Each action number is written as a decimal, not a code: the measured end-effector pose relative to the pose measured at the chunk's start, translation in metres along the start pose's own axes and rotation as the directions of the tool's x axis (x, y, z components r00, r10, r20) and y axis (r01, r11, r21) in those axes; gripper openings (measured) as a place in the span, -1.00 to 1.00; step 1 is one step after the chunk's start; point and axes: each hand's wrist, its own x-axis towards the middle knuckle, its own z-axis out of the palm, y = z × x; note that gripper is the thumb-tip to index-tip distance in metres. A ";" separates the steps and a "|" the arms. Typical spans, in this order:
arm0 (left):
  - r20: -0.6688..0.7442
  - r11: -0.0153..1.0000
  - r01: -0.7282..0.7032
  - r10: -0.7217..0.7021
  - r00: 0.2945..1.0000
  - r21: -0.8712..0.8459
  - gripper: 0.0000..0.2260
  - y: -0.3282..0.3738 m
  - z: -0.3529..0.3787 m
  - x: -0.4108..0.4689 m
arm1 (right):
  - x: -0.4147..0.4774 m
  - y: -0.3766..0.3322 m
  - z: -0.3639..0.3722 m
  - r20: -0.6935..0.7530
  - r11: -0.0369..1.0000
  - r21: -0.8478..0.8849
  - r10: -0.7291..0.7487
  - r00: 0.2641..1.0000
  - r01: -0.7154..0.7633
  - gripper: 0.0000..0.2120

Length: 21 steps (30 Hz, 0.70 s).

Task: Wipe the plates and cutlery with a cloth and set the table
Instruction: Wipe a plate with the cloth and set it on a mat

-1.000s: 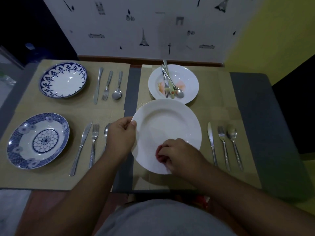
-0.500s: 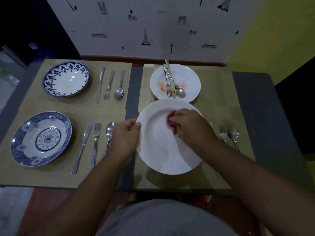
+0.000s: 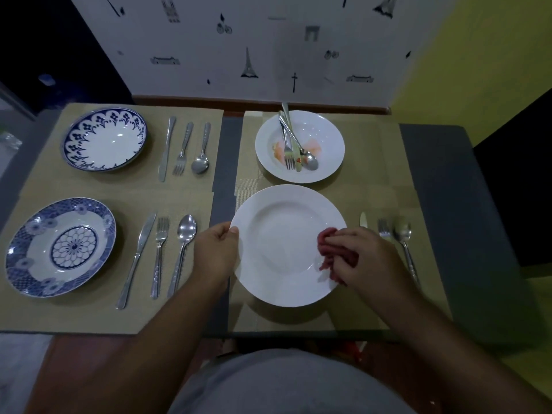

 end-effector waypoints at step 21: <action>0.064 0.915 -0.087 0.067 0.996 0.395 -0.71 -0.015 0.022 0.007 | 0.006 0.032 0.013 0.011 0.996 0.039 0.075 0.997 -0.075 -0.65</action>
